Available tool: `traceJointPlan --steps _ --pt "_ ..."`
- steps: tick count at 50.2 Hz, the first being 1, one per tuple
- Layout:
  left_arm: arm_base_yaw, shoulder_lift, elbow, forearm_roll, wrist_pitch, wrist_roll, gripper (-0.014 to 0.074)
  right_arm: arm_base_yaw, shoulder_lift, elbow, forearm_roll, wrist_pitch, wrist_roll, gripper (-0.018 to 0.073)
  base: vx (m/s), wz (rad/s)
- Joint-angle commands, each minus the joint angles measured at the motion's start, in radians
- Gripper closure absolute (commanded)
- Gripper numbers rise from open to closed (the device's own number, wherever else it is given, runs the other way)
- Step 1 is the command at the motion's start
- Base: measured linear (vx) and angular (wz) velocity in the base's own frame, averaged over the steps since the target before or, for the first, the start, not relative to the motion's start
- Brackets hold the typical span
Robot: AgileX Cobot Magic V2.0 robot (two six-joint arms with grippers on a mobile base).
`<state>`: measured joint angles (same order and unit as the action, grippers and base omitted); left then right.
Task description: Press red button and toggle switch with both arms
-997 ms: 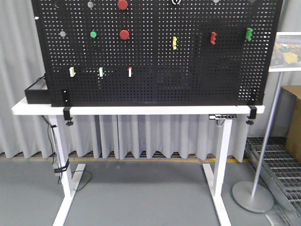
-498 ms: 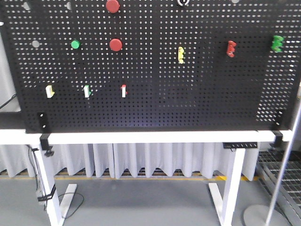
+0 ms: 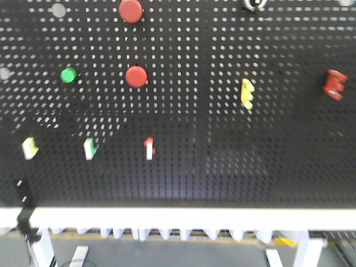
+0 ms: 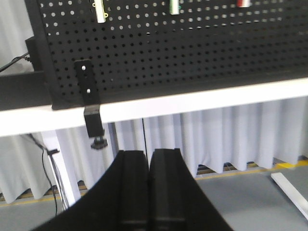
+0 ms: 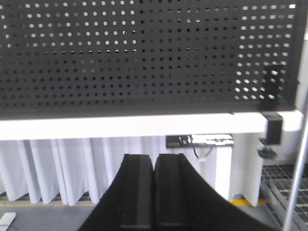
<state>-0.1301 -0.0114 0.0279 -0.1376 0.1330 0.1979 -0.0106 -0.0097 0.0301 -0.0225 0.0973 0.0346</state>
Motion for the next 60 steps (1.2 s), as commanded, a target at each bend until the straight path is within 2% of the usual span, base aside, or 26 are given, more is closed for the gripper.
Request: traceJointPlan --steps 1,24,60 --pt "-0.002 -0.017 0.035 -0.005 -0.077 -0.008 0.0595 -0.004 -0.016 0.012 -0.011 -0.079 -0.004 0.0562 0.41 0.03" --pt "-0.002 -0.017 0.035 -0.005 -0.077 -0.008 0.0595 -0.004 -0.016 0.012 -0.011 -0.079 -0.004 0.0562 0.24 -0.01" --pt "-0.002 -0.017 0.035 -0.005 -0.077 -0.008 0.0595 -0.004 -0.016 0.012 -0.011 -0.079 -0.004 0.0562 0.02 0.00"
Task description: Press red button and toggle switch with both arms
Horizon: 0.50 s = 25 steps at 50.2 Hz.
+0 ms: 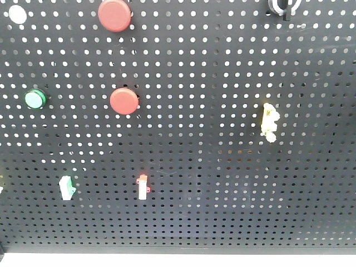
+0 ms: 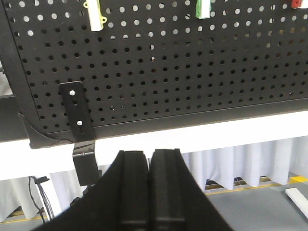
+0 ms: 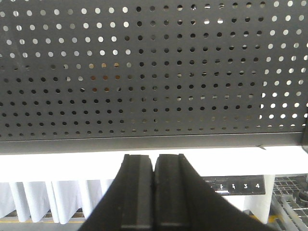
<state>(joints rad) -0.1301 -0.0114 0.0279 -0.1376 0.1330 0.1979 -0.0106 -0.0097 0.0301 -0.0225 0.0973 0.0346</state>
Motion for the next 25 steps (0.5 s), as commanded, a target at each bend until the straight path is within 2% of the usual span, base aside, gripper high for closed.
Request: traceJointPlan --steps 1,9,14,18,21,25 --pt "-0.002 -0.017 0.035 -0.005 -0.077 -0.008 0.0595 -0.004 -0.016 0.012 -0.011 -0.079 -0.004 0.0562 0.00 0.00" --pt "-0.002 -0.017 0.034 -0.006 -0.112 -0.008 0.0595 -0.004 -0.016 0.010 -0.011 -0.097 -0.001 0.0562 0.00 0.00" --pt "-0.002 -0.017 0.033 -0.006 -0.160 -0.008 0.0595 -0.004 -0.016 0.007 -0.011 -0.223 0.004 0.0562 0.00 0.00" --pt "-0.001 -0.017 0.024 -0.009 -0.253 -0.009 0.0595 -0.004 -0.016 0.003 -0.011 -0.332 0.011 0.0562 0.00 0.00" --pt "-0.001 -0.017 0.012 -0.034 -0.317 -0.039 0.0595 -0.004 -0.016 -0.021 -0.011 -0.365 0.023 0.0562 0.00 0.00" --pt "-0.001 -0.016 -0.021 -0.065 -0.357 -0.094 0.0595 -0.003 -0.015 -0.090 -0.012 -0.322 0.035 0.0562 0.00 0.00"
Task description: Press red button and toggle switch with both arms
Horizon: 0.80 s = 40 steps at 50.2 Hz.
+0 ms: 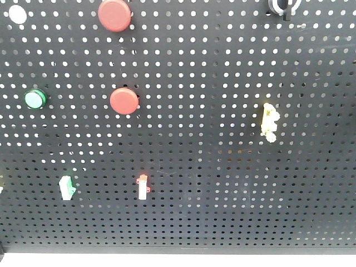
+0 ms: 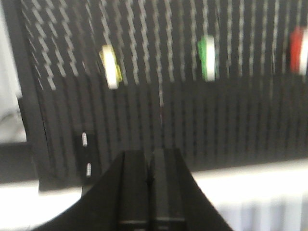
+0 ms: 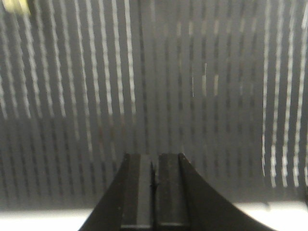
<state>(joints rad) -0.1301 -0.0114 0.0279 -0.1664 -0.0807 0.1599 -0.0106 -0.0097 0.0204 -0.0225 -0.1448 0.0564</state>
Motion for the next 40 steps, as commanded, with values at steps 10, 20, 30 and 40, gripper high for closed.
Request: traceJointPlan --steps 10,20,30,40 --pt "-0.002 0.094 -0.274 -0.029 -0.065 0.010 0.0595 -0.003 0.132 -0.404 -0.027 0.053 -0.035 0.0562 0.00 0.00" --pt "-0.002 0.413 -0.658 -0.029 0.011 0.046 0.0595 -0.003 0.466 -0.786 -0.024 0.114 -0.067 0.0562 0.00 0.00" --pt "-0.002 0.698 -0.996 -0.030 0.140 0.040 0.0595 -0.003 0.670 -0.988 0.062 0.160 -0.034 0.0562 0.00 0.00" --pt "-0.004 0.800 -1.147 -0.092 0.206 0.032 0.0595 -0.003 0.733 -0.993 0.185 0.160 -0.002 0.0562 0.00 0.00"
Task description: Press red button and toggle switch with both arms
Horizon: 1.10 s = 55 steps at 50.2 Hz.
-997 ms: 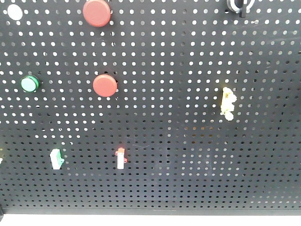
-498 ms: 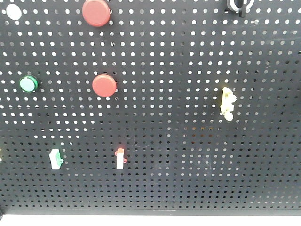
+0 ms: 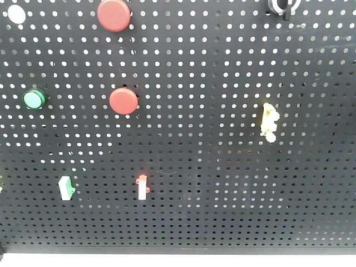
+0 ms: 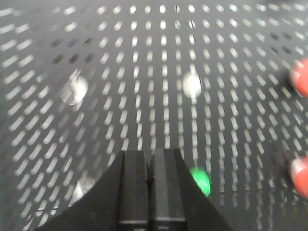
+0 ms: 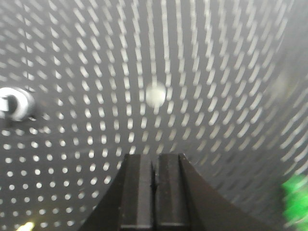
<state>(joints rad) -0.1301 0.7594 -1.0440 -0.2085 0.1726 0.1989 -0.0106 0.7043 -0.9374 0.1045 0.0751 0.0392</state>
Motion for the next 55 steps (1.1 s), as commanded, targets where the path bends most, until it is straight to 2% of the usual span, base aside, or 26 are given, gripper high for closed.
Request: traceJointPlan --steps 1,7,18,22,29,40,55 --pt "-0.008 0.036 -0.086 -0.063 -0.042 -0.003 0.0595 -0.003 0.021 -0.036 0.074 -0.053 0.017 0.0562 0.00 0.00" --pt "-0.072 0.099 -0.145 -0.111 0.004 0.086 0.0595 -0.003 0.026 -0.036 0.095 -0.025 0.016 0.0562 0.00 0.00" --pt "-0.288 0.267 -0.286 -0.295 0.100 0.421 0.0595 -0.003 0.026 -0.036 0.088 -0.016 -0.047 0.0562 0.00 0.00" --pt "-0.342 0.334 -0.347 -0.344 0.104 0.479 0.0595 -0.003 0.026 -0.036 0.088 -0.014 -0.075 0.0562 0.00 0.00" --pt "-0.377 0.437 -0.455 -0.354 0.105 0.491 0.0595 -0.003 0.026 -0.036 0.088 -0.012 -0.102 0.0562 0.00 0.00" --pt "-0.379 0.543 -0.581 -0.354 0.105 0.491 0.0595 -0.003 0.026 -0.036 0.088 -0.008 -0.139 0.0562 0.00 0.00" --pt "-0.379 0.610 -0.651 -0.352 0.079 0.490 0.0595 -0.003 0.026 -0.036 0.088 -0.007 -0.139 0.0562 0.00 0.00"
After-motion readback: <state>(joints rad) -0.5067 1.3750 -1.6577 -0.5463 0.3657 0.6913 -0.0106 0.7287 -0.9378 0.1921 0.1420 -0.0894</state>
